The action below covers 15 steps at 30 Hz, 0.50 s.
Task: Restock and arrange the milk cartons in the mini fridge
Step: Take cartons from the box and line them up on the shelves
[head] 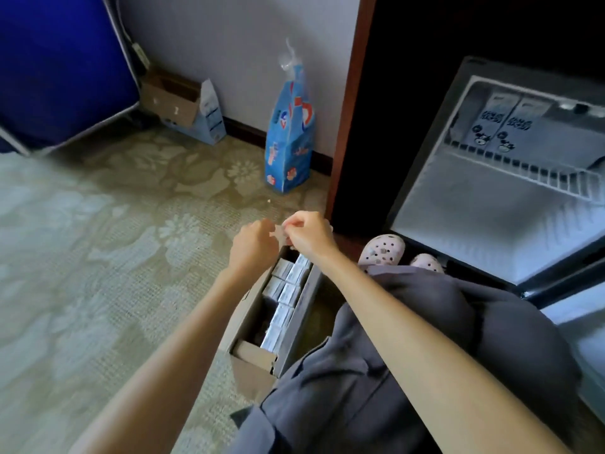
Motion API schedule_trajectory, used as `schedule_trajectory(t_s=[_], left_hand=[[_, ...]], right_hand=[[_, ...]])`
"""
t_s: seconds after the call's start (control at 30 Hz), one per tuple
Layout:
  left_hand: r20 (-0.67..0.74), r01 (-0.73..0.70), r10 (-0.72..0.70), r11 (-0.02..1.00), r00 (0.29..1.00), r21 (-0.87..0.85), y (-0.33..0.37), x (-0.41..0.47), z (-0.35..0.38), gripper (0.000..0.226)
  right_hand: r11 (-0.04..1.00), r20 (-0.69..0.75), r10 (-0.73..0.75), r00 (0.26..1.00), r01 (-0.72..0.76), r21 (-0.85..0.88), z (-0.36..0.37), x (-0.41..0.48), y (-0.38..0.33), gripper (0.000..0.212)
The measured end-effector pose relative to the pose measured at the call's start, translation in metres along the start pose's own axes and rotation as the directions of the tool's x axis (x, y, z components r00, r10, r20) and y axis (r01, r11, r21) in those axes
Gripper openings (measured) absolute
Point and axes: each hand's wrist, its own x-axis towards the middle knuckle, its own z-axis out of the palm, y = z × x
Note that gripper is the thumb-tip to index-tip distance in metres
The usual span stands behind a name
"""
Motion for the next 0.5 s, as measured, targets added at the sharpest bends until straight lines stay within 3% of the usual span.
schedule_trajectory(t_s=[0.13,0.23,0.33,0.43,0.5], left_hand=[[0.136,0.082,-0.086,0.996,0.987,0.033,-0.04,-0.009,0.031,0.029],[0.249,0.158,-0.176,0.983,0.952,0.091,-0.06,-0.012,0.057,0.026],[0.378,0.183,-0.212,0.977,0.901,0.11,-0.078,-0.014,0.082,0.008],[0.474,0.198,-0.234,0.972,0.849,0.125,-0.095,-0.018,0.11,0.036],[0.536,0.217,-0.257,0.966,0.804,0.139,-0.102,-0.023,0.122,0.029]], right_hand=[[0.98,0.216,0.076,0.973,-0.033,-0.195,0.036,-0.004,0.038,0.024],[0.888,0.368,0.193,0.909,-0.002,-0.46,0.049,-0.005,0.067,0.027],[0.82,0.449,0.25,0.858,0.058,-0.569,0.051,-0.001,0.083,0.028],[0.771,0.476,0.268,0.837,0.11,-0.627,0.051,0.004,0.092,0.029],[0.733,0.498,0.265,0.826,0.163,-0.661,0.055,0.007,0.096,0.029]])
